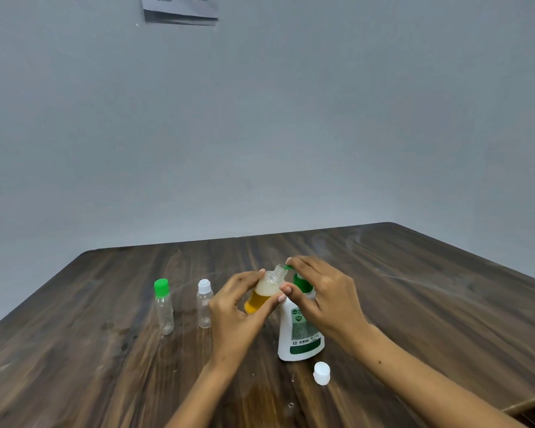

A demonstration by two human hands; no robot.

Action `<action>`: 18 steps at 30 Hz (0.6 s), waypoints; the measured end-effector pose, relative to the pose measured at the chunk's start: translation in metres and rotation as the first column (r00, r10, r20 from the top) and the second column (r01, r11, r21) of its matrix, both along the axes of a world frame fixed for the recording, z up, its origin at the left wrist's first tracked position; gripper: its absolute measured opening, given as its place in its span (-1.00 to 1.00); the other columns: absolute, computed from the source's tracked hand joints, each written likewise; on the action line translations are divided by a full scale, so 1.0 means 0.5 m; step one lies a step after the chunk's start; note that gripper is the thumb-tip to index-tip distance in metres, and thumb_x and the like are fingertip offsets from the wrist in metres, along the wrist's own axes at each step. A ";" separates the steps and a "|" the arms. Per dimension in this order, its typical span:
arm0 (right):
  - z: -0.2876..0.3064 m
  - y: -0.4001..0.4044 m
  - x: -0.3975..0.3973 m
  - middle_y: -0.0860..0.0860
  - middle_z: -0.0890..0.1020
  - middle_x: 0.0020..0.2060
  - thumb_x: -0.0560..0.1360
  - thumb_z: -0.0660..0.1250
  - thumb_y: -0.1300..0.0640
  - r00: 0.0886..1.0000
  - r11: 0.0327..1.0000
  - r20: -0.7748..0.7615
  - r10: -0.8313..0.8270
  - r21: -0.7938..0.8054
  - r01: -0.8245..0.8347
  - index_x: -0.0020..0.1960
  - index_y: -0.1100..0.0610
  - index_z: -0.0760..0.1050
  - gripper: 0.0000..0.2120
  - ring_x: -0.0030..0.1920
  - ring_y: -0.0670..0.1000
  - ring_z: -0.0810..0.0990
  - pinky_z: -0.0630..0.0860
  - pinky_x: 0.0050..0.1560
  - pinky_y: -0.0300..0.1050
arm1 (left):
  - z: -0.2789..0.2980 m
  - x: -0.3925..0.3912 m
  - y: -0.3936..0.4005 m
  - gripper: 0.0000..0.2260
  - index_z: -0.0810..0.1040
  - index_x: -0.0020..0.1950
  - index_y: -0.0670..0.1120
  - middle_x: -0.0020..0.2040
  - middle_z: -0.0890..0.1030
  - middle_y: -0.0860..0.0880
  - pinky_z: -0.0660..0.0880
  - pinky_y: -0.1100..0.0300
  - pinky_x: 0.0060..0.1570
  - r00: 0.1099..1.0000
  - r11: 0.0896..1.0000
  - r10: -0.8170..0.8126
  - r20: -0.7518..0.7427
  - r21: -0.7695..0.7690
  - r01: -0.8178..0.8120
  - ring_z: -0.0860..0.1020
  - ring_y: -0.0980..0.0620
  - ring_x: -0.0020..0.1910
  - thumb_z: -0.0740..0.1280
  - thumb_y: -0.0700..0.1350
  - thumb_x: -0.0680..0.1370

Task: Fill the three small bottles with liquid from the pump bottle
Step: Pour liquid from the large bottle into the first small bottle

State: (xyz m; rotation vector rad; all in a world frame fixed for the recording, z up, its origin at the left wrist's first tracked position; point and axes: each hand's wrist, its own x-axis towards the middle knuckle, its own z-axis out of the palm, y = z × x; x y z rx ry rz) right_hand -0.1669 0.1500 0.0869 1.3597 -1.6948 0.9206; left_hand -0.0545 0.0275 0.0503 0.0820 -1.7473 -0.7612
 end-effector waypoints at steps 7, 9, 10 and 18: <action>0.007 -0.001 0.000 0.00 0.67 -0.03 0.57 -0.04 -0.33 1.000 1.000 -0.002 -0.010 0.000 0.010 0.06 0.15 0.62 -0.34 -0.09 -0.03 0.65 0.48 -0.16 -0.29 | 0.001 -0.001 -0.001 -0.58 0.67 0.09 -0.12 -0.01 0.65 0.11 0.51 0.45 -0.05 1.000 1.000 0.007 -0.003 0.006 -0.007 0.60 0.25 0.04 0.53 0.08 0.32; 0.000 -0.002 0.003 0.01 0.67 -0.05 0.57 -0.04 -0.33 1.000 1.000 0.016 -0.017 -0.004 0.018 0.06 0.15 0.62 -0.34 -0.11 -0.04 0.65 0.45 -0.16 -0.33 | 0.002 0.001 0.001 -0.55 0.67 0.11 -0.11 0.00 0.64 0.12 0.51 0.45 -0.05 1.000 1.000 -0.002 0.003 0.010 0.002 0.60 0.26 0.05 0.49 0.13 0.34; -0.001 -0.002 0.003 0.01 0.67 -0.04 0.57 -0.04 -0.33 1.000 1.000 0.022 -0.016 -0.001 0.016 0.07 0.15 0.62 -0.34 -0.10 -0.04 0.65 0.45 -0.16 -0.34 | 0.002 0.001 0.001 -0.55 0.66 0.11 -0.10 0.00 0.64 0.13 0.51 0.46 -0.05 1.000 1.000 -0.003 0.003 0.011 0.003 0.60 0.26 0.05 0.49 0.13 0.34; 0.019 0.005 -0.005 0.01 0.63 0.13 0.57 -0.04 -0.33 0.998 0.995 0.034 0.046 0.087 -0.049 0.16 0.14 0.59 -0.34 0.10 -0.04 0.60 0.47 0.02 -0.25 | -0.004 -0.006 -0.011 -0.57 0.68 0.12 -0.11 0.02 0.67 0.07 0.51 0.46 -0.04 0.999 0.999 0.037 -0.002 0.030 -0.037 0.61 0.24 0.05 0.55 0.04 0.32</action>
